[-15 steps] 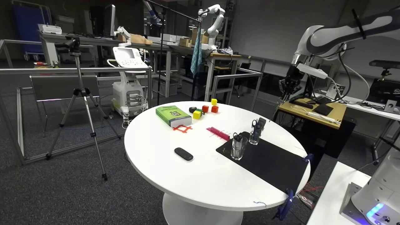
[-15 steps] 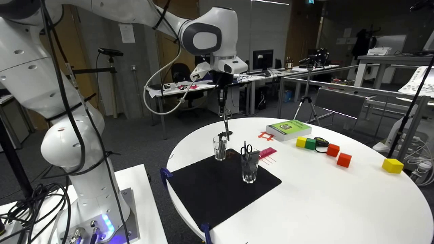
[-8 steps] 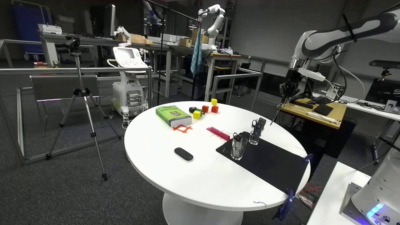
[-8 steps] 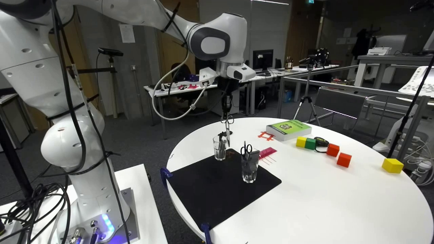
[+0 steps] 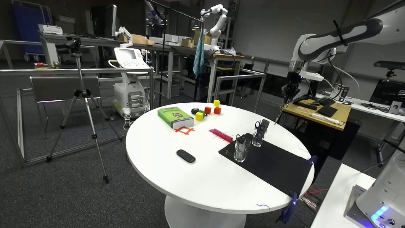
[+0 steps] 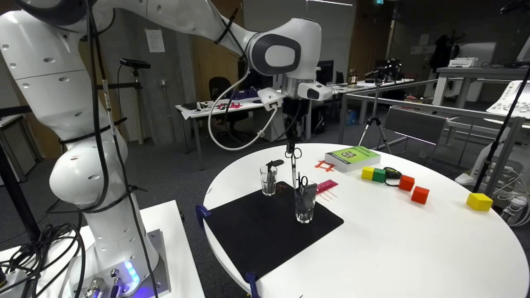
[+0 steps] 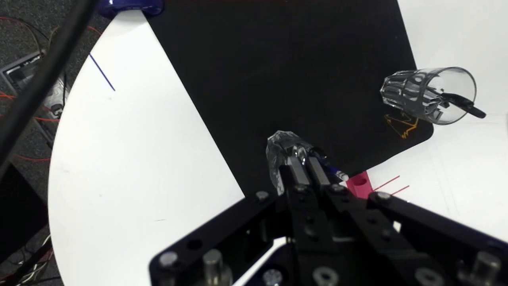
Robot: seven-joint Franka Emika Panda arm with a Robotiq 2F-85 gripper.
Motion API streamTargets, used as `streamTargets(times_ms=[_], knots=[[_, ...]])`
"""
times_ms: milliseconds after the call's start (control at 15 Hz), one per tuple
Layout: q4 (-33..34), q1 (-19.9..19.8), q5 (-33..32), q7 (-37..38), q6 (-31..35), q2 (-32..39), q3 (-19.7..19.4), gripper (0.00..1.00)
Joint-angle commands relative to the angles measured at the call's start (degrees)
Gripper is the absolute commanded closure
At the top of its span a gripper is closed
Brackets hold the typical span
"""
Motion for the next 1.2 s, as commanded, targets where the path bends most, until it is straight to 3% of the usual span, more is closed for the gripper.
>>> streamTargets(times_ms=[0, 467, 1133], knots=[[4.5, -0.3, -1.5, -3.1, -0.8, 3.9, -0.2, 0.99], [8.5, 0.1, 0.5, -4.6, 0.4, 8.4, 0.2, 0.99], [11.2, 0.6, 3.0, -3.7, -3.8, 9.8, 1.6, 0.99]])
